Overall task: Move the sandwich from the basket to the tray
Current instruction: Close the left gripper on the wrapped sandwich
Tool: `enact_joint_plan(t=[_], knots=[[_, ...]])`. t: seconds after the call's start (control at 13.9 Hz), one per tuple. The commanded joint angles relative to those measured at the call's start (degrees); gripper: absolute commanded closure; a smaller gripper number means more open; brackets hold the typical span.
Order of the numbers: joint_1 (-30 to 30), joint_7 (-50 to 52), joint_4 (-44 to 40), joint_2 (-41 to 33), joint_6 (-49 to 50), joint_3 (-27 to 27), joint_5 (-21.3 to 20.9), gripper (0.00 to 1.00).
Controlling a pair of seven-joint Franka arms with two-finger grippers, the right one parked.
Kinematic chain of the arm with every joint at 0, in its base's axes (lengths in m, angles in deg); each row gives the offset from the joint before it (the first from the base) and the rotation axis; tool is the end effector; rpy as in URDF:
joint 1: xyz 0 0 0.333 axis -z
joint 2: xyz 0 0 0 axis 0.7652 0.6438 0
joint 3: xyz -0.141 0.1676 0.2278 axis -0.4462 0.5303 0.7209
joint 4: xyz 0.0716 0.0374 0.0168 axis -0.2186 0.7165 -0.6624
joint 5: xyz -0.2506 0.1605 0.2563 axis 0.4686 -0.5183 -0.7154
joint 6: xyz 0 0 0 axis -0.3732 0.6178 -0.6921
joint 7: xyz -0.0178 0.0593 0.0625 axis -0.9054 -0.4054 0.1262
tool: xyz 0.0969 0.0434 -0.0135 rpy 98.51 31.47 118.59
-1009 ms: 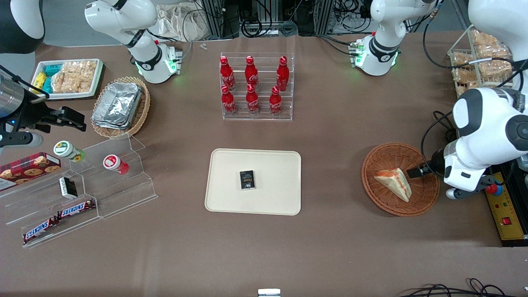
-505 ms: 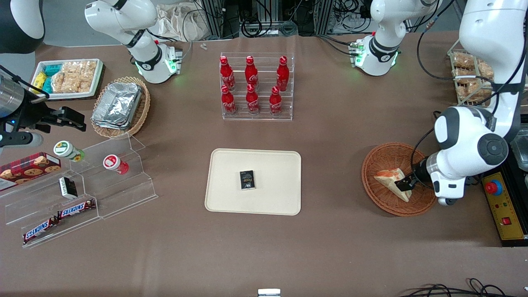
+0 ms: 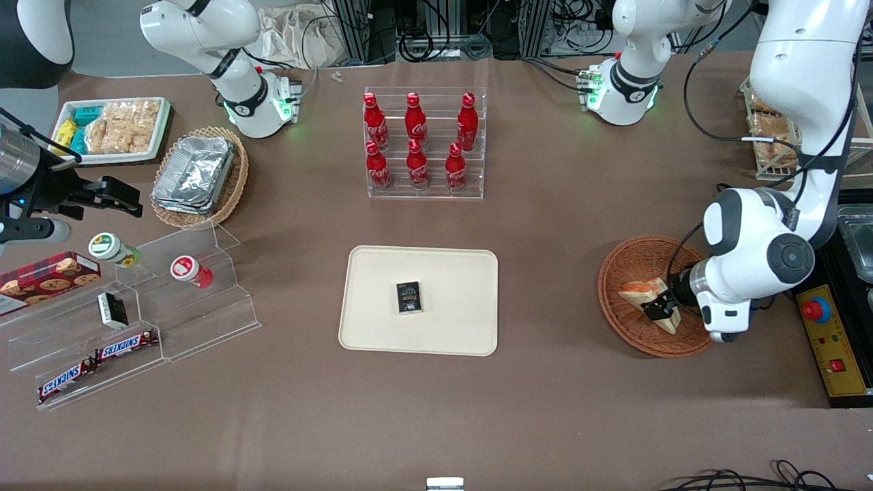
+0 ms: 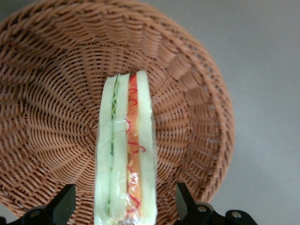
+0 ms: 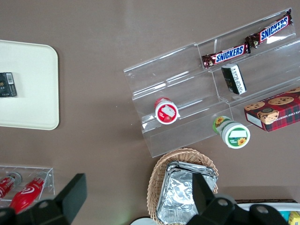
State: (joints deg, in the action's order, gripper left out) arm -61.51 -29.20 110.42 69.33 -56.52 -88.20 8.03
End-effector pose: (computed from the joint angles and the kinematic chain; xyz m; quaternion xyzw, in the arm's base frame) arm 0.6198 -0.0310 0.2670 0.9256 0.3741 -0.0539 0.0183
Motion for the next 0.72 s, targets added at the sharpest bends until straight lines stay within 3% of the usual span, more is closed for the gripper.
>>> enact_joint_plan(t=[0.0, 0.65], knots=[[-0.01, 1.26, 2.6, -0.33, -2.77, 0.09, -1.42, 0.06], [-0.54, 1.43, 2.78, 0.9, -6.91, 0.36, -2.91, 0.06]])
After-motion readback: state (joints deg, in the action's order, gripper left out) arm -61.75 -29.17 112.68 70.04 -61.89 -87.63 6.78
